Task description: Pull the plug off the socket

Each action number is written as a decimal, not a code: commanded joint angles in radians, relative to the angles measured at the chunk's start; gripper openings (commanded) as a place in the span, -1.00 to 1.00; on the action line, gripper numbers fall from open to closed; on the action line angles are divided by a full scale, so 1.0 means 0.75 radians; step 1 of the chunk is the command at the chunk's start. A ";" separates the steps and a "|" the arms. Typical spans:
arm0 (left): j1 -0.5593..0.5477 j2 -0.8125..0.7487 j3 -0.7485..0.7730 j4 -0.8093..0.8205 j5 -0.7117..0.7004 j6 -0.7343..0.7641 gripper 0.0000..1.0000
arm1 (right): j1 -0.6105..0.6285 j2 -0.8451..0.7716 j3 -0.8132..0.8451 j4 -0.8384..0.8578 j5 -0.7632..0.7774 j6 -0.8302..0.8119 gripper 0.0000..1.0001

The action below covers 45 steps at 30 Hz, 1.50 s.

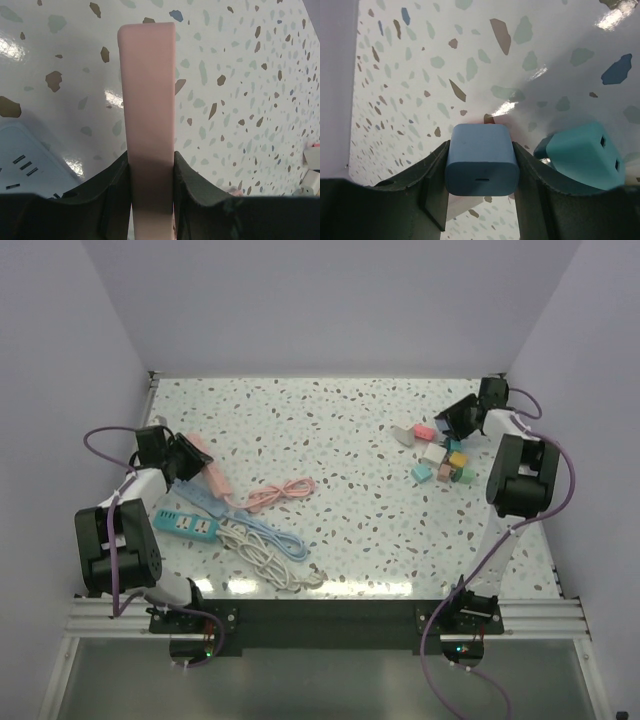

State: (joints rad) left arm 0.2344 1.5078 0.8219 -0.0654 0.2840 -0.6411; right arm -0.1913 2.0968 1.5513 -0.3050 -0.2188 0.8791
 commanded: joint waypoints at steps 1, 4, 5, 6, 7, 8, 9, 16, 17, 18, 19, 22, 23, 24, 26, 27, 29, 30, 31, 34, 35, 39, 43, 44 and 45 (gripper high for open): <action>0.021 0.004 0.002 0.020 0.014 0.112 -1.00 | 0.001 0.039 0.067 -0.048 0.003 -0.041 -0.57; 0.019 0.006 0.000 0.020 0.018 0.116 -1.00 | 0.004 0.041 0.077 -0.066 0.009 -0.059 -0.17; 0.019 0.006 0.000 0.022 0.026 0.118 -1.00 | 0.004 0.041 0.077 -0.070 0.013 -0.064 -0.06; 0.021 0.006 -0.006 0.026 0.032 0.118 -1.00 | 0.004 0.035 0.081 -0.074 0.014 -0.072 0.16; 0.021 0.004 -0.010 0.028 0.036 0.116 -1.00 | 0.001 0.031 0.083 -0.090 0.014 -0.080 0.24; 0.021 -0.006 -0.012 0.032 0.039 0.114 -1.00 | 0.003 0.009 0.089 -0.094 0.014 -0.088 0.33; 0.019 -0.010 -0.018 0.032 0.039 0.114 -1.00 | 0.001 -0.006 0.081 -0.092 0.012 -0.092 0.49; 0.021 -0.067 -0.002 -0.025 0.037 0.112 -0.78 | 0.004 -0.239 0.057 -0.080 -0.076 -0.121 0.97; 0.021 -0.086 0.002 -0.041 0.037 0.106 -0.70 | 0.004 -0.267 0.045 -0.084 -0.093 -0.127 0.97; 0.019 -0.096 0.009 -0.050 0.037 0.102 -0.54 | 0.006 -0.339 0.032 -0.082 -0.113 -0.137 0.97; 0.021 -0.108 0.013 -0.062 0.030 0.098 -0.13 | 0.006 -0.370 0.014 -0.062 -0.144 -0.137 0.97; 0.021 -0.145 0.033 -0.111 0.014 0.086 0.75 | 0.008 -0.492 -0.052 -0.080 -0.244 -0.147 0.97; 0.019 -0.163 0.033 -0.129 0.014 0.084 0.99 | 0.008 -0.523 -0.092 -0.092 -0.275 -0.154 0.97; 0.019 -0.174 0.039 -0.144 0.014 0.080 1.00 | 0.014 -0.554 -0.125 -0.092 -0.289 -0.156 0.97; 0.021 -0.198 0.043 -0.162 0.024 0.082 1.00 | 0.022 -0.664 -0.225 -0.043 -0.336 -0.162 0.97; 0.021 -0.208 0.043 -0.172 0.028 0.080 1.00 | 0.028 -0.699 -0.248 -0.039 -0.346 -0.172 0.97; 0.021 -0.241 0.047 -0.191 0.063 0.080 1.00 | 0.061 -0.789 -0.285 -0.053 -0.355 -0.217 0.97; 0.019 -0.257 0.047 -0.195 0.079 0.082 1.00 | 0.075 -0.812 -0.287 -0.064 -0.361 -0.241 0.97; 0.021 -0.292 0.047 -0.197 0.094 0.082 1.00 | 0.089 -0.830 -0.283 -0.112 -0.357 -0.268 0.97; 0.021 -0.376 0.045 -0.179 0.198 0.094 1.00 | 0.147 -0.900 -0.266 -0.249 -0.353 -0.366 0.97; 0.021 -0.400 0.039 -0.171 0.220 0.096 1.00 | 0.169 -0.938 -0.281 -0.274 -0.357 -0.419 0.97; 0.007 -0.503 0.045 -0.158 0.310 0.108 1.00 | 0.206 -1.106 -0.387 -0.393 -0.340 -0.499 0.97; -0.071 -0.560 0.013 -0.071 0.449 0.092 1.00 | 0.210 -1.318 -0.503 -0.475 -0.301 -0.558 0.97; -0.085 -0.562 0.005 -0.036 0.492 0.082 1.00 | 0.212 -1.366 -0.548 -0.485 -0.308 -0.589 0.97; -0.112 -0.564 0.005 -0.025 0.511 0.082 1.00 | 0.214 -1.467 -0.575 -0.473 -0.322 -0.595 0.97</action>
State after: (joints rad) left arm 0.1844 1.0985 0.8238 -0.1650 0.5472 -0.5835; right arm -0.0334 1.1259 1.1614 -0.6048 -0.4404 0.5110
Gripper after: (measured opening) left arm 0.997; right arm 0.983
